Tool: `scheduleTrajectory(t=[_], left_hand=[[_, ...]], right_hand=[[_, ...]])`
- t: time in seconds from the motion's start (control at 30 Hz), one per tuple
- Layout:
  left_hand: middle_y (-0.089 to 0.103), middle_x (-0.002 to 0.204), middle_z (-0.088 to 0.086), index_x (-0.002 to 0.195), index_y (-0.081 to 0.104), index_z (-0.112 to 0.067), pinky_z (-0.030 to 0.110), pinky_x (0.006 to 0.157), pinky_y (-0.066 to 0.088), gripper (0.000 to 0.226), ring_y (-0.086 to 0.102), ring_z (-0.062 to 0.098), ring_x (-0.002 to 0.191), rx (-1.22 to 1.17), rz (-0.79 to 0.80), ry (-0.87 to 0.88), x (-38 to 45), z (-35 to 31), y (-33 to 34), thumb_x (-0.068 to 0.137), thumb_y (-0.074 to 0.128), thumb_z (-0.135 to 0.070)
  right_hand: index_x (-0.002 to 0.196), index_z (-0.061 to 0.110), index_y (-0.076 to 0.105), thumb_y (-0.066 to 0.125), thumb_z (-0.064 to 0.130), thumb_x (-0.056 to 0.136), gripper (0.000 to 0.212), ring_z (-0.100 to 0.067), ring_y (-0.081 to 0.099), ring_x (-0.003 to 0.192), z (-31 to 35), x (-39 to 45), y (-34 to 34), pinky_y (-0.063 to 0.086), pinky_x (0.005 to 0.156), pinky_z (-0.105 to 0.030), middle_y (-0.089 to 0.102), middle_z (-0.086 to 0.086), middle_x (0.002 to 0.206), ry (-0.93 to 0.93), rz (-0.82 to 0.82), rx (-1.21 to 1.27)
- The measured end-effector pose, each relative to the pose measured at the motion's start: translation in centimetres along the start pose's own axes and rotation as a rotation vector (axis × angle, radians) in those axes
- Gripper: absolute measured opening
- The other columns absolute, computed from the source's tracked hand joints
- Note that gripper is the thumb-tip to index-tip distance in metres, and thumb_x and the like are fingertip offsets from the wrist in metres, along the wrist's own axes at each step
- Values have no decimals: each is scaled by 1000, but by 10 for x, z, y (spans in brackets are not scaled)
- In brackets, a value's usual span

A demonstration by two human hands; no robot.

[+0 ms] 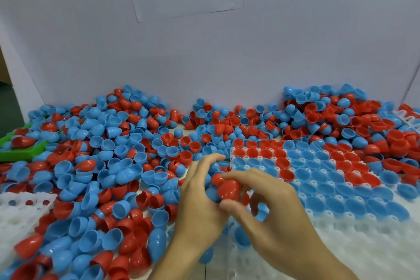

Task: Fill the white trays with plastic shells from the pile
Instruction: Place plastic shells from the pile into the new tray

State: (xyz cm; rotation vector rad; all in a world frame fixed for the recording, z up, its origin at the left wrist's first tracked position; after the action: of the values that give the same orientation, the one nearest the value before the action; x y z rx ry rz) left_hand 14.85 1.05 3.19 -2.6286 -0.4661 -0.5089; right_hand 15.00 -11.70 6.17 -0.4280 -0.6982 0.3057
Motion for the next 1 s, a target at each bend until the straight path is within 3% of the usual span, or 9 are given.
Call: scheduleTrajectory(t=[0.17, 0.23, 0.3, 0.4, 0.47, 0.7, 0.8, 0.9, 1.0], left_hand=[[65, 113, -17, 114, 62, -41, 40, 85, 58, 45, 64, 10, 104, -130, -6, -86, 2, 6, 0, 73, 75, -25], [68, 100, -12, 111, 63, -37, 30, 70, 60, 44, 68, 10, 85, -216, 1, -113, 3, 7, 0, 73, 71, -17], [68, 98, -14, 108, 64, -37, 16, 67, 55, 40, 66, -3, 82, -272, -6, -122, 3, 7, -3, 76, 72, -13], [63, 112, -27, 108, 64, -41, 17, 83, 45, 40, 58, -9, 105, -277, -8, -135, 3, 7, -5, 71, 68, -26], [62, 113, -25, 107, 65, -37, 20, 88, 41, 39, 57, -5, 108, -285, -4, -140, 3, 7, -5, 69, 67, -27], [63, 90, -11, 100, 63, -20, 6, 68, 47, 27, 60, -3, 77, -269, 37, -42, 2, -6, -3, 75, 69, -12], [63, 93, -8, 104, 62, -14, 5, 69, 47, 29, 61, -3, 81, -258, 88, -7, 0, -12, 1, 83, 73, 2], [65, 96, -9, 104, 62, -20, 10, 78, 47, 28, 62, 5, 92, -256, 110, 7, -1, -14, 4, 79, 70, -11], [65, 95, -5, 104, 63, -25, 19, 75, 53, 27, 64, 12, 86, -293, 96, -14, 0, -12, 3, 79, 70, -18]], right_hand=[[109, 28, 63, 59, 35, 88, 22, -11, 69, 73, -19, -1, -19, 52, 62, -17, 73, 3, 80, 223, -203, 351], [103, 21, 61, 56, 36, 87, 23, -8, 67, 66, -26, -1, -24, 49, 59, -13, 72, 0, 75, 294, -250, 416], [99, 17, 62, 54, 37, 86, 25, -5, 64, 61, -31, 0, -25, 48, 56, -12, 71, 3, 71, 337, -266, 430], [94, 17, 65, 54, 40, 85, 27, -5, 64, 59, -37, 0, -26, 48, 54, -13, 71, 4, 69, 387, -288, 415], [91, 18, 64, 53, 41, 90, 25, -9, 65, 58, -44, -3, -26, 48, 53, -15, 72, 1, 70, 431, -300, 384], [96, 4, 59, 44, 24, 104, 27, -27, 70, 57, -72, -16, -20, 51, 44, -23, 73, -17, 69, 741, -291, 589], [100, 1, 55, 45, 22, 104, 23, -33, 74, 66, -68, -17, -10, 54, 48, -24, 74, -20, 75, 785, -269, 689], [95, 4, 58, 50, 19, 101, 18, -28, 74, 67, -62, -18, 0, 55, 52, -24, 75, -13, 73, 759, -220, 608], [72, 10, 65, 61, 20, 93, 24, -18, 68, 63, -57, -17, -2, 56, 58, -30, 70, -4, 66, 656, -179, 309]])
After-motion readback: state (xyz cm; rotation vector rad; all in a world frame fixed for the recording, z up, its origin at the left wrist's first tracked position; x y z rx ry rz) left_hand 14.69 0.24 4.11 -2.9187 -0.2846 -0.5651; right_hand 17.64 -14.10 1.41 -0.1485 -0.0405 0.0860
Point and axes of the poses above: each hand's wrist, its own x-axis towards the middle knuckle, its own y-axis out of the palm, z = x × y, the point moved 8 cm from there along x, towards the middle knuckle
